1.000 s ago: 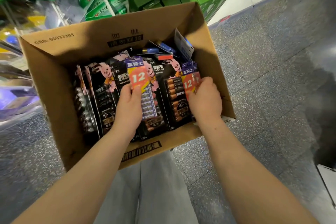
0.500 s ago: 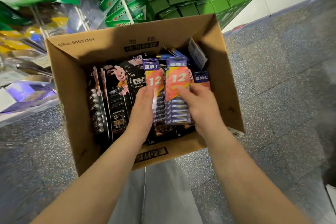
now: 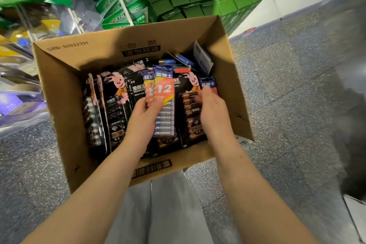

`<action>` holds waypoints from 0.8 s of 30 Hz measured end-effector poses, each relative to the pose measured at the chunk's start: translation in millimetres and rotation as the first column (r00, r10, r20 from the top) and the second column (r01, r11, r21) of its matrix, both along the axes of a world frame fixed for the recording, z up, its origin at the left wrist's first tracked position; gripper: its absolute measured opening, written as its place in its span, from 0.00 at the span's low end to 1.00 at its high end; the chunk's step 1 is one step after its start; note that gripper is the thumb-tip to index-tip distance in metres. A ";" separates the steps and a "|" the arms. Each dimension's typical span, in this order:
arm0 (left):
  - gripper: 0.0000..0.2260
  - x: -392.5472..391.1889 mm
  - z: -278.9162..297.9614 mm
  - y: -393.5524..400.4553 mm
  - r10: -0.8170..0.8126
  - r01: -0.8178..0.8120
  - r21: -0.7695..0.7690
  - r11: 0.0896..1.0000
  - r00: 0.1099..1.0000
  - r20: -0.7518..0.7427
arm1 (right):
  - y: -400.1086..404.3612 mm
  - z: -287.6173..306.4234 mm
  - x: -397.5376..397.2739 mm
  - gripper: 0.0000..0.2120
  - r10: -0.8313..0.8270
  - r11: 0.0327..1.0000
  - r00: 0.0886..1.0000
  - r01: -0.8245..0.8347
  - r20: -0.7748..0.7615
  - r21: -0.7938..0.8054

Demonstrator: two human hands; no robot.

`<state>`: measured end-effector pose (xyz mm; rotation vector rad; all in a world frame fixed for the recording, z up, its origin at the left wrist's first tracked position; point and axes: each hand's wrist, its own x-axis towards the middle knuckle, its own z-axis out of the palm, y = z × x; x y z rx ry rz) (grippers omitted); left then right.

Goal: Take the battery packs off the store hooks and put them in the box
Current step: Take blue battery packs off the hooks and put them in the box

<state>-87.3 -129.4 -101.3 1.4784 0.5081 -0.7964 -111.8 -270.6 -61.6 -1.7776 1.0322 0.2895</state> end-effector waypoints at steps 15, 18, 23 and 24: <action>0.04 -6.0 -4.6 5.3 0.011 -0.009 -0.065 0.998 0.999 0.037 | -19.2 -51.6 -23.6 0.24 0.155 0.826 0.883 -0.362 -0.443 -0.432; 0.03 -7.5 -5.1 5.0 0.001 0.003 -0.074 0.997 0.999 0.052 | -17.0 -52.4 -26.6 0.18 0.170 0.746 0.887 -0.400 -0.429 -0.532; 0.04 -6.4 -5.1 6.9 -0.007 0.011 -0.078 0.997 0.999 0.053 | -21.2 -51.6 -25.0 0.12 0.186 0.791 0.922 -0.345 -0.339 -0.504; 0.04 -6.2 -4.3 6.9 -0.004 0.008 -0.080 0.997 0.999 0.053 | -23.0 -50.1 -24.8 0.11 0.161 0.819 0.938 -0.301 -0.307 -0.488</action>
